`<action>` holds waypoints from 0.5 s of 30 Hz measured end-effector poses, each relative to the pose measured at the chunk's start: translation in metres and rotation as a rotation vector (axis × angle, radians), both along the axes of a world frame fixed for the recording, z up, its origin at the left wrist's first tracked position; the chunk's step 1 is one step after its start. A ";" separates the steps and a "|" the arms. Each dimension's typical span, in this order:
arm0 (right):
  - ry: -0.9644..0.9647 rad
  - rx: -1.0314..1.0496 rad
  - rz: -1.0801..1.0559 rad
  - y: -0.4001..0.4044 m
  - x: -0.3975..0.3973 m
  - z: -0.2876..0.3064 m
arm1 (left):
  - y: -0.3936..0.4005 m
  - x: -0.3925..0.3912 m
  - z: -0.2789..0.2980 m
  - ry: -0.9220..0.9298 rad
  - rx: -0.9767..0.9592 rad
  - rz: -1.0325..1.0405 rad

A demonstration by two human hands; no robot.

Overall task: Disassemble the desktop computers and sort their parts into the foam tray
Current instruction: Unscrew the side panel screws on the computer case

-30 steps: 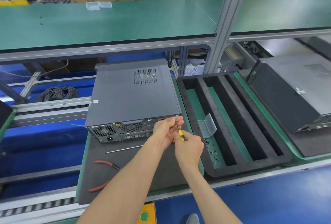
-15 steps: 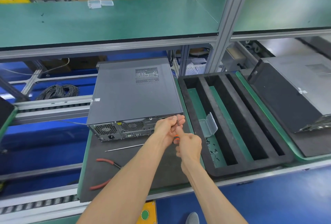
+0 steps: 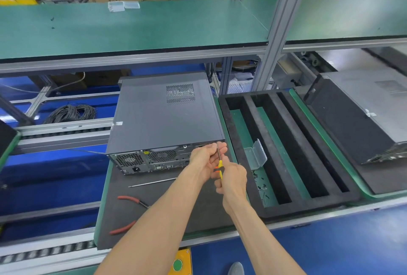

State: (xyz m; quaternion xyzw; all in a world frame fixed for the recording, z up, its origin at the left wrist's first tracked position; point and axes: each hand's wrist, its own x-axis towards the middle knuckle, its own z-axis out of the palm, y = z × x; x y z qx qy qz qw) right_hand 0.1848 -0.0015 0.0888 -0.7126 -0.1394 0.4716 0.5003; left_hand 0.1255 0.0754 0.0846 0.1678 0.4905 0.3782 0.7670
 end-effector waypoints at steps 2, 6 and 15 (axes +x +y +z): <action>-0.032 -0.010 0.011 -0.001 0.002 -0.002 | 0.000 0.000 0.000 -0.007 0.001 0.011; -0.145 0.065 0.065 -0.007 0.002 -0.005 | 0.001 0.001 -0.001 -0.008 -0.002 0.022; -0.130 0.014 0.046 -0.005 0.003 -0.004 | 0.003 0.000 -0.004 -0.032 -0.001 0.030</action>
